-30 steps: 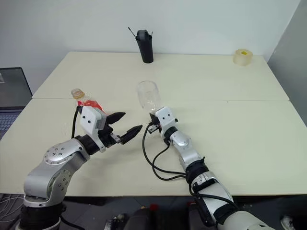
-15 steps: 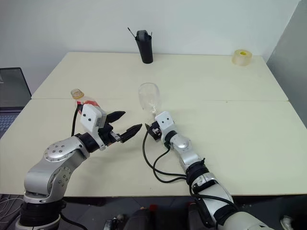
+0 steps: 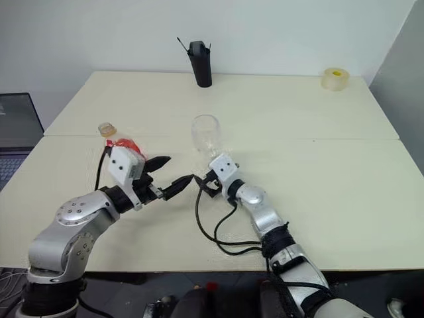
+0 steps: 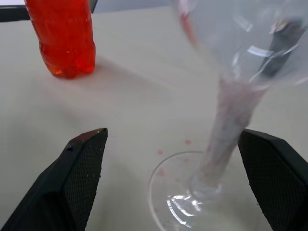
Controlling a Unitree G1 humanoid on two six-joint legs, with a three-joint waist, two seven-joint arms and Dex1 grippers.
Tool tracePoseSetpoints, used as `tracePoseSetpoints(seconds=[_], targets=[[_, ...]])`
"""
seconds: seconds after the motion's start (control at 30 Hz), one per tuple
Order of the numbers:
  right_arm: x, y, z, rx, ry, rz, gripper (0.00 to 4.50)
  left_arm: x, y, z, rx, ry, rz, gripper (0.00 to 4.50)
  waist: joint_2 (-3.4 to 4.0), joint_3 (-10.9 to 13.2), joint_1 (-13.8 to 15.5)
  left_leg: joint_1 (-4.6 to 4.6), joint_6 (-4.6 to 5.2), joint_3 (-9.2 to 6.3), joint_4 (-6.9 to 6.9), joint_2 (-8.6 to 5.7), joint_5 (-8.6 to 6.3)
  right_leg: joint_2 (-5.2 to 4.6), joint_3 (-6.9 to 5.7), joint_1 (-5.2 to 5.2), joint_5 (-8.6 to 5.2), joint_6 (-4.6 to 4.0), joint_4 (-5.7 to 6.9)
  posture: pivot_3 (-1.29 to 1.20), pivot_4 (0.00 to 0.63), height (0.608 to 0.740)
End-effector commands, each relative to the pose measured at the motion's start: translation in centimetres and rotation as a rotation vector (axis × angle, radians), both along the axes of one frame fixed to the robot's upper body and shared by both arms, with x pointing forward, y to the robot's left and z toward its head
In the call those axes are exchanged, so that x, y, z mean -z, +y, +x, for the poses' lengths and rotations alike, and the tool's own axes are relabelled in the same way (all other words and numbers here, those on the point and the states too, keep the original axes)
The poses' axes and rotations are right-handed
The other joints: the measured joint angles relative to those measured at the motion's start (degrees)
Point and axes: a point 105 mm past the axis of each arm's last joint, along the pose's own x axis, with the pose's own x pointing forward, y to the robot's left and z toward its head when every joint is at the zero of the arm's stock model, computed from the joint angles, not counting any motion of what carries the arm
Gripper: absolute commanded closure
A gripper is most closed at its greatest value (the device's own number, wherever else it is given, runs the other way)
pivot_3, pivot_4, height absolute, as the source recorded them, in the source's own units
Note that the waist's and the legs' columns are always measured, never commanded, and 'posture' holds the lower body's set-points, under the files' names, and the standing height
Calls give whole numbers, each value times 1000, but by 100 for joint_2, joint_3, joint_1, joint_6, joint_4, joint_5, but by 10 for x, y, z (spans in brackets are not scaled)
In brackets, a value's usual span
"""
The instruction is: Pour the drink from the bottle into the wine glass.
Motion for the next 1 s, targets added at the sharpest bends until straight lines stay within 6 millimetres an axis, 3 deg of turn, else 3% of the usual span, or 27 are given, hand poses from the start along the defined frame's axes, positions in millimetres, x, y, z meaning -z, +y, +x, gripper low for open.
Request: tracePoseSetpoints(seconds=[0.03, 0.27, 0.4, 0.53, 0.67, 0.83, 0.9, 1.0], targets=[[-18, -13, -5, -9, -10, 6, 41, -6, 14, -4, -40, -33, -10, 0, 0, 0, 8, 0, 0, 0, 0, 0, 0, 0, 0, 0, 0, 0, 0, 0, 150, 740], [-8, -50, -11, 46, 80, -69, 41, 24, 27, -6, -142, 25, -75, 0, -2, 1, 17, 0, 1, 1, -4, 0, 0, 0, 1, 0, 0, -1, -2, 0, 150, 740], [-21, -73, -29, 2, 107, -115, 41, 18, 54, -3, -289, -56, -87, 0, -4, 2, 51, -3, 1, -2, -4, -2, -1, -4, 1, 0, -1, -1, -8, 0, 150, 740], [-58, -105, -49, -27, 102, -230, 41, 15, 77, -8, -415, -104, -103, 0, -3, 3, 54, -4, 2, -3, -3, -4, -1, -6, -3, 2, -1, 0, -9, 0, 150, 740], [-121, -120, -59, -49, 104, -163, 41, 22, 88, -8, -478, -115, -75, 0, -3, 5, 32, 1, 3, -2, -8, -4, -1, -3, -3, 2, -1, 0, -12, 0, 150, 740], [-186, -108, -79, -177, 110, -85, 41, 26, 91, 3, -532, -122, -97, 0, -6, 4, 52, -1, 4, -18, -9, -2, -2, 4, -9, 6, -2, -4, -15, 0, 150, 740], [-201, -99, -86, -218, 104, -76, 41, 25, 93, 7, -561, -129, -117, 0, -12, 1, 58, -7, 4, -18, -10, -4, -2, -1, -11, 7, -2, -4, -25, 0, 150, 740], [-207, -91, -91, -237, 107, -99, 41, 27, 95, 13, -578, -127, -122, 0, -15, 0, 59, -11, 5, -18, -10, -6, -2, -8, -9, 7, -1, -4, -31, 0, 150, 740]])
